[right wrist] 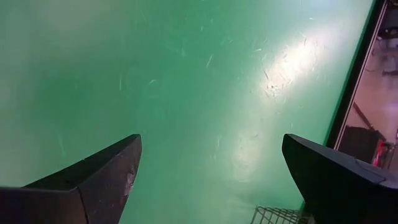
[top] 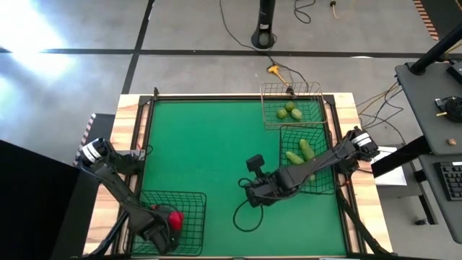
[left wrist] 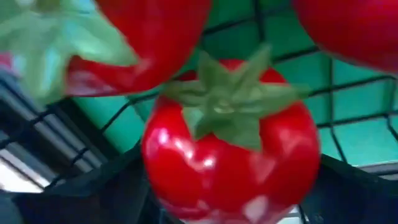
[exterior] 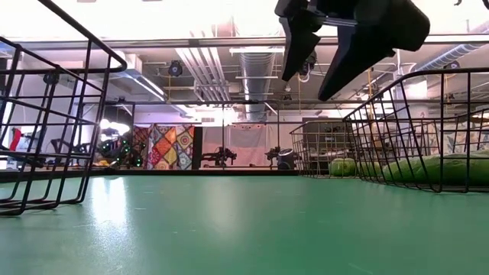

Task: Sort produce into baskets
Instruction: Put the tomato into the bottom black wire basket, then return to Home Position

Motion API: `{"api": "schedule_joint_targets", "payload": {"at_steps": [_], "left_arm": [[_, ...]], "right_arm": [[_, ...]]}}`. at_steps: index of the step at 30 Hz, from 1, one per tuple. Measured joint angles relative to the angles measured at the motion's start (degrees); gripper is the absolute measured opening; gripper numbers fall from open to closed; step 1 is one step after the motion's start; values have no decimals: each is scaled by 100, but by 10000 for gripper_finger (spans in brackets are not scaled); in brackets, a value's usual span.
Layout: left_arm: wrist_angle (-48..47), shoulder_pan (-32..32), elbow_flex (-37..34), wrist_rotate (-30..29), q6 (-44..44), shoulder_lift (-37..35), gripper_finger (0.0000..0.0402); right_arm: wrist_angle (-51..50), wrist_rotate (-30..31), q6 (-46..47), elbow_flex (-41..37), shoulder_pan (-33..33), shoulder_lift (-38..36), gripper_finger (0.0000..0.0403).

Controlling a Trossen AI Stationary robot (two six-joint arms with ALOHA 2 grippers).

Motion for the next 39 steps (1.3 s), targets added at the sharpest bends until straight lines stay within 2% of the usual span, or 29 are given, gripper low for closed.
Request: {"api": "schedule_joint_targets", "payload": {"at_steps": [7, 12, 15, 20, 22, 25, 31, 36, 39], "left_arm": [[-318, 116, 105, 167, 460, -78, 345], [-1381, 278, 925, 202, 1059, -246, 346], [-1996, 369, 1693, -535, 1578, -271, 346], [-2765, 652, 2623, -2749, 2423, -293, 345], [-2809, 863, 2745, -3257, 2932, -338, 342], [-2793, 1299, 2769, -3686, 3841, -363, 335], [-2297, 2314, 2590, -4031, 6122, -363, 318], [-1176, 3135, 2230, -4190, 8033, -411, 307], [37, 3525, 1772, -4075, 9034, -559, 297]], "right_arm": [[-192, 2, -241, -2, -71, -20, 382], [-898, -2, -99, 37, -95, -23, 382], [-1286, -43, 422, 39, -95, -28, 382], [-1453, -148, 954, 37, -94, -32, 367], [-1528, -149, 981, 37, -72, -51, 347], [-1690, -149, 1038, 37, -56, -124, 298], [-1777, -149, 1262, -159, -58, -702, 152], [-766, -243, 1204, -1110, -139, -1757, 28], [439, -776, 1174, -2072, -207, -2651, 17]]}}
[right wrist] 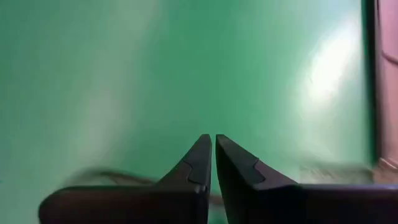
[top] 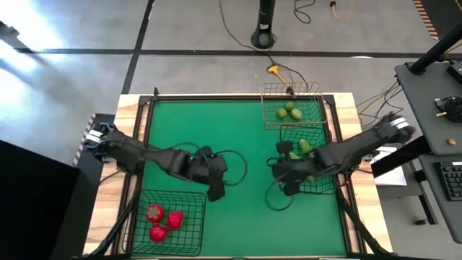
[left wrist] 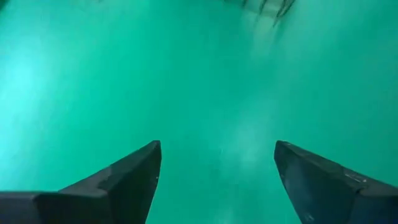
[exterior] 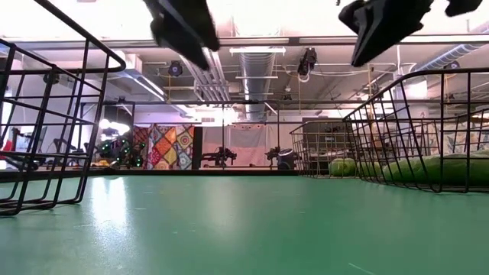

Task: Sort produce into baskets
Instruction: Return to Home Position

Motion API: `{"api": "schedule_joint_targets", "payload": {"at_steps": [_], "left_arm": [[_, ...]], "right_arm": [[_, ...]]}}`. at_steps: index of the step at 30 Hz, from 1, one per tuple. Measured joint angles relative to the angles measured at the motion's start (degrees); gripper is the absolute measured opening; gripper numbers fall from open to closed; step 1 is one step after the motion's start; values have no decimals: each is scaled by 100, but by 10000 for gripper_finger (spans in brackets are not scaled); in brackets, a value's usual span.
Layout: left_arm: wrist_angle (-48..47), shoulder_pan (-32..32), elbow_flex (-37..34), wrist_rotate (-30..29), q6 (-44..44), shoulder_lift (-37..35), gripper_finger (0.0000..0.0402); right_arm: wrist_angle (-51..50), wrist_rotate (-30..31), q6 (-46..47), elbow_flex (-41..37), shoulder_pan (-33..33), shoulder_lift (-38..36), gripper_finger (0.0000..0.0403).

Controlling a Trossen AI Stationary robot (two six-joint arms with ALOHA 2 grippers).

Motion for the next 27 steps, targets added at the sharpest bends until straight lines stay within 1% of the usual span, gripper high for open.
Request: {"api": "schedule_joint_targets", "payload": {"at_steps": [2, 4, 6, 9, 10, 12, 14, 15, 17, 19, 21, 23, 25, 27], "left_arm": [[665, 183, -347, 119, 534, -201, 287], [1311, 350, -735, 131, 927, -508, 276], [1986, 472, -1193, 95, 1256, -938, 263], [3014, 566, -1953, 81, 1867, -1760, 244], [3245, 573, -2193, 66, 2035, -2060, 238], [3538, 587, -2624, -45, 2199, -2688, 227], [3591, 589, -2959, -403, 2302, -3268, 218], [3581, 593, -3095, -628, 2307, -3545, 214], [3574, 594, -3316, -1061, 2307, -4036, 210], [3627, 594, -3483, -1228, 2152, -4461, 209], [3755, 594, -3663, -1226, 1947, -4775, 208], [3808, 594, -3907, -1166, 2193, -5035, 208], [3941, 602, -4264, -1152, 2390, -5296, 208], [4381, 673, -4665, -1119, 2432, -5578, 208]], "right_arm": [[1076, -306, -13, -694, -7, -604, 14], [2080, -435, -53, -1331, 2, -1197, 11], [2958, -436, -169, -1852, 0, -1742, 10], [3673, -268, -258, -2424, -4, -2513, 10], [3764, -73, -267, -2543, -4, -2753, 11], [3591, 381, -355, -2697, -1, -3185, 13], [3207, 658, -347, -2794, -5, -3580, 13], [3020, 680, -172, -2832, -9, -3752, 13], [2767, 682, 184, -2893, -4, -4005, 13], [2812, 676, 394, -2932, -4, -4174, 13], [3099, 685, 29, -2934, -83, -4231, 13], [3375, 638, -315, -2933, -295, -4245, 13], [3519, 364, -434, -2931, -640, -4218, 13], [3478, -172, -436, -2940, -1081, -4158, 13]]}}
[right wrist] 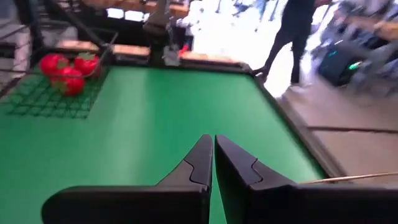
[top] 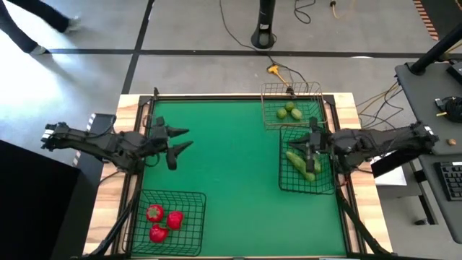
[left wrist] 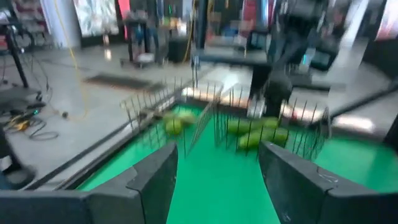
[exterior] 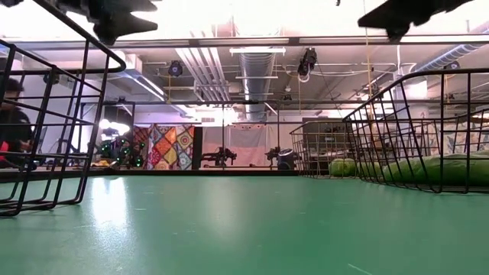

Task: Sort produce into baskets
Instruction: Return to Home Position

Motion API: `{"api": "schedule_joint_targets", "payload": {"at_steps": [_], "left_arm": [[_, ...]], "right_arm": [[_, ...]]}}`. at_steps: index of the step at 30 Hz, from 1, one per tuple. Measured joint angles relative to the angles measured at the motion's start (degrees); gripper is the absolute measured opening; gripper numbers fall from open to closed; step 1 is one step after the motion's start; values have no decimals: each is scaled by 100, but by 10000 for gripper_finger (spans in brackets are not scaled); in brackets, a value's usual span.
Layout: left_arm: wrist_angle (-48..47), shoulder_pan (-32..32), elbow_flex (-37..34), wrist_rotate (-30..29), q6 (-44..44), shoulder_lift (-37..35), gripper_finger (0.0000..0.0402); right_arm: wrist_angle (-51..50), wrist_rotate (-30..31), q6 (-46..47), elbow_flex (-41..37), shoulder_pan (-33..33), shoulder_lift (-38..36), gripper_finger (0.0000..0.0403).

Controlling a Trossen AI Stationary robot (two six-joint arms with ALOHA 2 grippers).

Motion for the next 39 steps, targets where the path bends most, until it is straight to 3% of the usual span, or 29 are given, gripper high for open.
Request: {"api": "schedule_joint_targets", "payload": {"at_steps": [4, 8, 11, 21, 24, 27, 32, 39], "left_arm": [[1288, 236, -937, 460, 246, -586, 208], [2129, 555, -1697, 1027, 473, -1075, 208], [2222, 660, -2074, 1182, 474, -1526, 208], [2359, 663, -3082, 1357, 880, -2801, 208], [2013, 677, -3143, 2171, 726, -2990, 208], [1856, 680, -3155, 2754, 622, -3125, 208], [1759, 700, -3176, 2368, 728, -3295, 208], [1391, 698, -3178, 2356, 705, -3337, 208]], "right_arm": [[22, -1337, -16, -126, -1087, 230, 13], [348, -1867, -244, -440, -1892, 297, 13], [723, -2271, -359, -739, -2150, -69, 13], [934, -2315, 123, -2114, -2322, -2542, 13], [880, -2416, 304, -2628, -2326, -3216, 13], [805, -2642, 348, -2779, -2335, -3196, 13], [898, -2604, 389, -2861, -2340, -3228, 13], [1578, -1743, 1014, -3451, -2286, -2975, 13]]}}
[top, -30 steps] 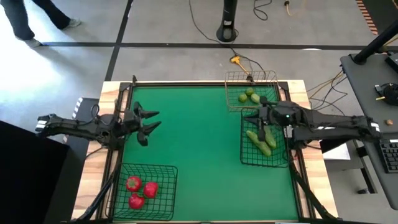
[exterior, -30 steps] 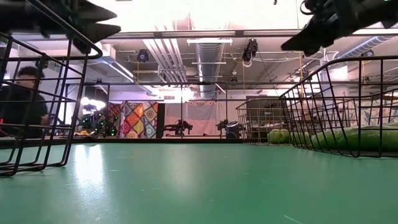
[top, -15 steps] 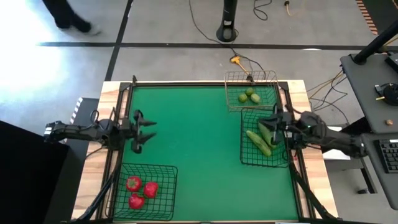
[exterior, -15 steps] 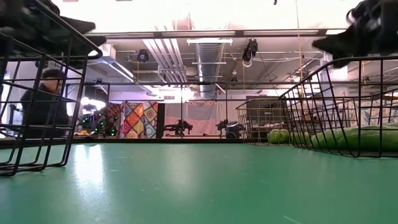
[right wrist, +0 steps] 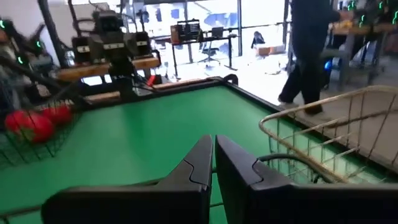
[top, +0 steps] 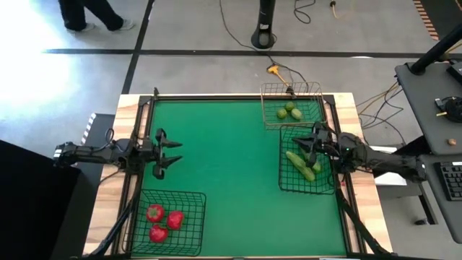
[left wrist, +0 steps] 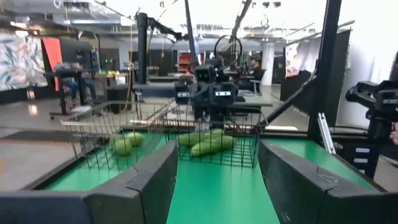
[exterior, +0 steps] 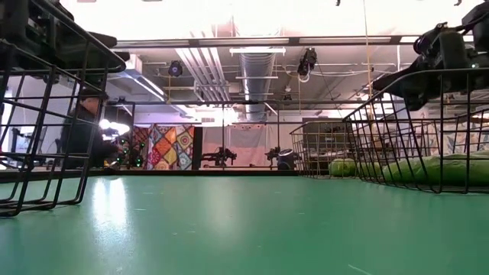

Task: Sort produce into baskets
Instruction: Return to Home Position

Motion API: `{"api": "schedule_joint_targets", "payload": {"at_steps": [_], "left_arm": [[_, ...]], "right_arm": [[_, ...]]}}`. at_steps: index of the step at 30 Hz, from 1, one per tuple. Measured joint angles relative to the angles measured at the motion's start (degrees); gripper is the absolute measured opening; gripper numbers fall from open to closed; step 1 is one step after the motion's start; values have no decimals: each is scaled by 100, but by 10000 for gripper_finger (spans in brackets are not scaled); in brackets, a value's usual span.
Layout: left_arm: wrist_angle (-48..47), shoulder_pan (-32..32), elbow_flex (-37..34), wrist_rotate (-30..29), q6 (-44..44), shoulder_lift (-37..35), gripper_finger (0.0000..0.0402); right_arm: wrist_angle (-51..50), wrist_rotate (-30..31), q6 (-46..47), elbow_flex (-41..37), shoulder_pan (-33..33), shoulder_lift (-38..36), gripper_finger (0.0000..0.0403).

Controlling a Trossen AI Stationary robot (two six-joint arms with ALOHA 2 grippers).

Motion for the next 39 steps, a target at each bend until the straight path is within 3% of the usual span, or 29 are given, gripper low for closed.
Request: {"api": "schedule_joint_targets", "payload": {"at_steps": [4, 16, 22, 39], "left_arm": [[-36, -2, 0, 12, -233, 60, 208], [-49, -2, -1, 148, -135, 44, 208], [-64, -2, -2, 148, -132, 135, 208], [-71, -2, -4, 148, -132, 323, 208]], "right_arm": [[77, 58, -475, 0, 130, 181, 13], [135, 55, -622, -2, 186, 525, 13], [133, 44, -1435, -4, 182, 592, 13], [135, 45, -606, -9, 182, 586, 13]]}}
